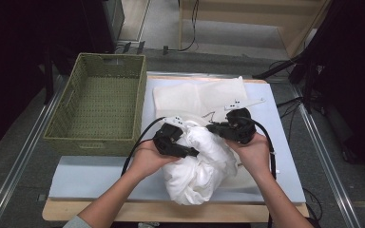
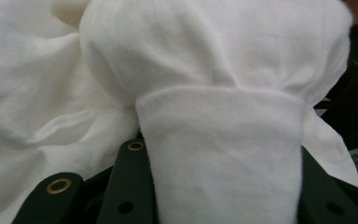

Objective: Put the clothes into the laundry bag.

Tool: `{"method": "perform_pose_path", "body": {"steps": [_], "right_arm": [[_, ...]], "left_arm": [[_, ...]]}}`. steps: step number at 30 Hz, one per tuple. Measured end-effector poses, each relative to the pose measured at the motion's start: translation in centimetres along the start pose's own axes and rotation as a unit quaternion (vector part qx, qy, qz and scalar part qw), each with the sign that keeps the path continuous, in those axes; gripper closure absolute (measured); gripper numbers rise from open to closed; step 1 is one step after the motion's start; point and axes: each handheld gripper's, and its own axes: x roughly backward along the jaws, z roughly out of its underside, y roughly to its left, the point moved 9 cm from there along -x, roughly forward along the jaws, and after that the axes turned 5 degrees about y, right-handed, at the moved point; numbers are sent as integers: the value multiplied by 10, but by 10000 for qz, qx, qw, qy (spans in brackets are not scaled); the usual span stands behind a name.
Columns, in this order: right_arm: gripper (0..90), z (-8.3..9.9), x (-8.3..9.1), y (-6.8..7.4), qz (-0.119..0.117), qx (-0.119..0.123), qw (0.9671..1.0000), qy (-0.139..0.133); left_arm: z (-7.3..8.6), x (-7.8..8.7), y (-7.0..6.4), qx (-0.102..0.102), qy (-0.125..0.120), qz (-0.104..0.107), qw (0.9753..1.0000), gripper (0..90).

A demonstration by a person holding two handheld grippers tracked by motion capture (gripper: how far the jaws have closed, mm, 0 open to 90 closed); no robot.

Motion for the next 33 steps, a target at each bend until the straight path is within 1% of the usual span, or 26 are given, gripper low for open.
{"method": "perform_pose_path", "body": {"steps": [2,3,5,6,8,9,10,11,12,13,14,16,17,18,19,21,22,23,24,25,26,28,29,30,31,33], "right_arm": [[884,0,0,0,-3,-10,10000,4],[884,0,1,0,-6,-21,10000,-5],[884,0,1,1,-10,-24,10000,-15],[884,0,2,2,-3,-33,10000,-23],[884,0,3,2,-2,-49,10000,-21],[884,-2,4,3,-8,-35,10000,-66],[884,-4,6,5,-34,-39,9999,-89],[885,-5,7,7,-53,-62,9999,-113],[885,-7,8,9,-80,-33,9999,-128],[885,-7,8,9,-80,-33,9999,-128],[885,-11,11,14,-102,-14,9998,-178],[885,-13,12,16,-116,-5,9997,-213],[885,-17,16,20,-221,-34,9993,-308],[885,-17,16,20,-221,-34,9993,-308],[885,-20,22,24,-379,-93,9984,-406],[885,-18,21,25,-329,6,9988,-370],[885,-14,17,24,-295,79,9991,-309],[885,-14,17,24,-295,79,9991,-309],[884,-4,6,20,-302,64,9994,-154],[884,-4,6,20,-302,64,9994,-154],[883,1,1,17,-328,47,9994,-81],[882,8,-6,14,-412,18,9991,-17],[882,10,-8,14,-410,54,9991,7],[882,10,-9,13,-382,91,9992,18],[882,12,-10,12,-309,181,9993,57],[882,12,-10,11,-300,177,9994,72]], "left_arm": [[1,-5,1,31,24,-15,10000,664],[2,-8,2,23,56,14,10000,664],[4,-14,2,35,136,-6,9999,665],[5,-19,2,7,157,-12,9999,665],[5,-22,2,-1,152,6,9999,666],[5,-23,1,-18,158,24,9999,666],[5,-27,1,-44,198,38,9998,666],[5,-27,1,-44,198,38,9998,666],[6,-31,1,-74,247,-22,9997,666],[6,-31,1,-74,247,-22,9997,665],[6,-35,-1,-111,216,29,9997,666],[6,-36,-1,-93,228,17,9997,666],[6,-38,-1,-117,232,43,9997,665],[7,-39,-1,-125,228,51,9996,665],[7,-40,-1,-121,219,57,9997,663],[6,-37,0,-29,238,83,9997,656],[6,-37,0,-29,238,83,9997,650],[6,-34,1,36,220,53,9997,650],[6,-31,3,97,188,42,9998,637],[6,-28,5,154,184,40,9997,637],[7,-26,6,204,218,29,9995,631],[8,-25,6,204,268,81,9994,601],[8,-25,5,176,254,92,9995,586],[8,-25,4,150,264,87,9995,569],[8,-24,3,141,293,144,9994,518],[7,-22,1,130,284,182,9993,502]]}}
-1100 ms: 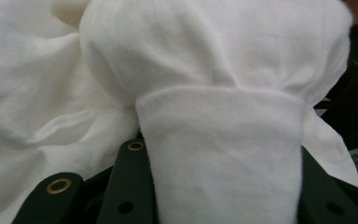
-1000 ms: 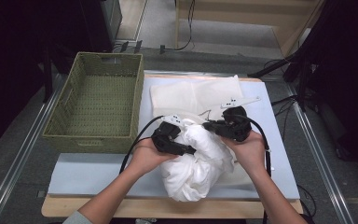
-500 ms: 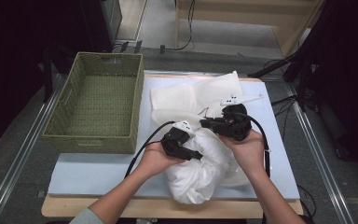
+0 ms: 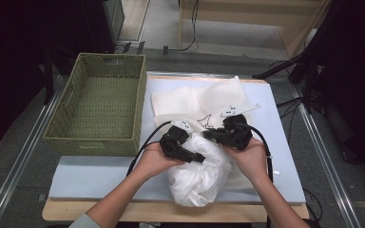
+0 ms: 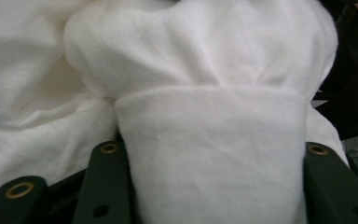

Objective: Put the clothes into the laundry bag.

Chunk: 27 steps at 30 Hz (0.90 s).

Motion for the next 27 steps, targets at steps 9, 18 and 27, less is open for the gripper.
{"method": "perform_pose_path", "body": {"steps": [9,18,27], "right_arm": [[882,4,-3,-6,0,-28,10000,64],[882,7,-5,-9,-47,-56,9999,99],[882,8,-5,-10,-80,-64,9999,108]], "left_arm": [[2,20,-7,-148,74,-45,9999,370],[7,38,-12,-201,69,-172,9996,358],[9,56,-17,-205,-100,-74,9997,336]]}}
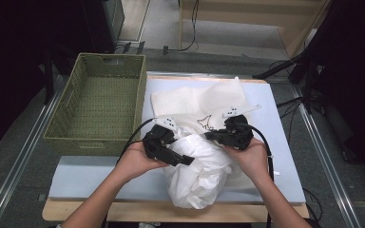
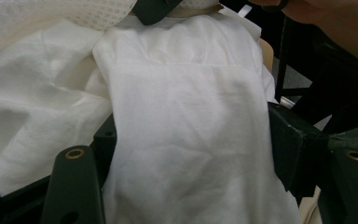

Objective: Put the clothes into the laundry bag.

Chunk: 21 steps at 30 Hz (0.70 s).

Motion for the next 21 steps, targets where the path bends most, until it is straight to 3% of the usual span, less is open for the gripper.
{"method": "perform_pose_path", "body": {"steps": [6,14,21], "right_arm": [[881,0,0,-1,16,-5,10000,26],[881,0,0,-3,-37,-33,10000,22],[880,-1,1,-4,-35,-21,10000,27]], "left_arm": [[5,19,2,20,-133,-64,9999,303],[20,40,-1,104,-243,-343,9991,339],[46,50,0,301,-342,-480,9978,479]]}}
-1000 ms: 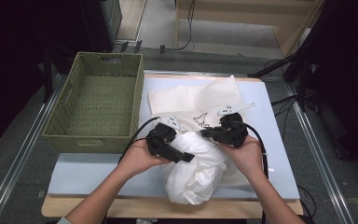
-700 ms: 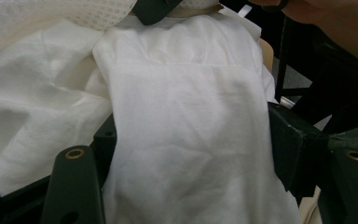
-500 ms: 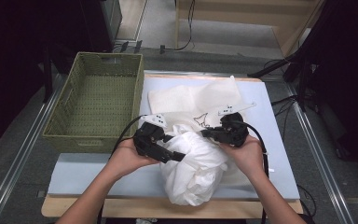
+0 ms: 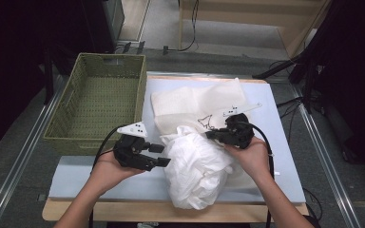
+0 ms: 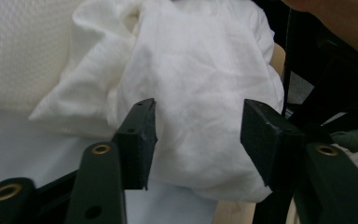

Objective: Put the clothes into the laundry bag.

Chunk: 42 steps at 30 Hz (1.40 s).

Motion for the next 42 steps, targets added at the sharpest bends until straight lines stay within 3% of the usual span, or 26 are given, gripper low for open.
{"method": "perform_pose_path", "body": {"steps": [5,8,10,20,26,33,42], "right_arm": [[879,-1,-1,0,5,60,10000,-3],[879,-1,-1,0,14,44,10000,4],[879,-1,-1,0,19,52,10000,6],[878,-2,-2,0,40,82,10000,-17],[878,-3,-2,-1,81,79,9999,-13],[879,-4,1,-1,118,38,9999,-45],[881,-12,14,9,98,31,9998,-151]], "left_arm": [[16,-5,-4,148,106,6,9998,686],[20,-11,-9,1,167,-11,9999,864],[19,-15,-13,-55,139,39,9999,898],[1,-49,-23,-145,115,58,9998,900],[-11,-64,-19,-151,149,-118,9997,900],[-24,-82,-19,-360,271,-305,9985,900],[-36,-94,-21,-437,302,-180,9984,900]]}}
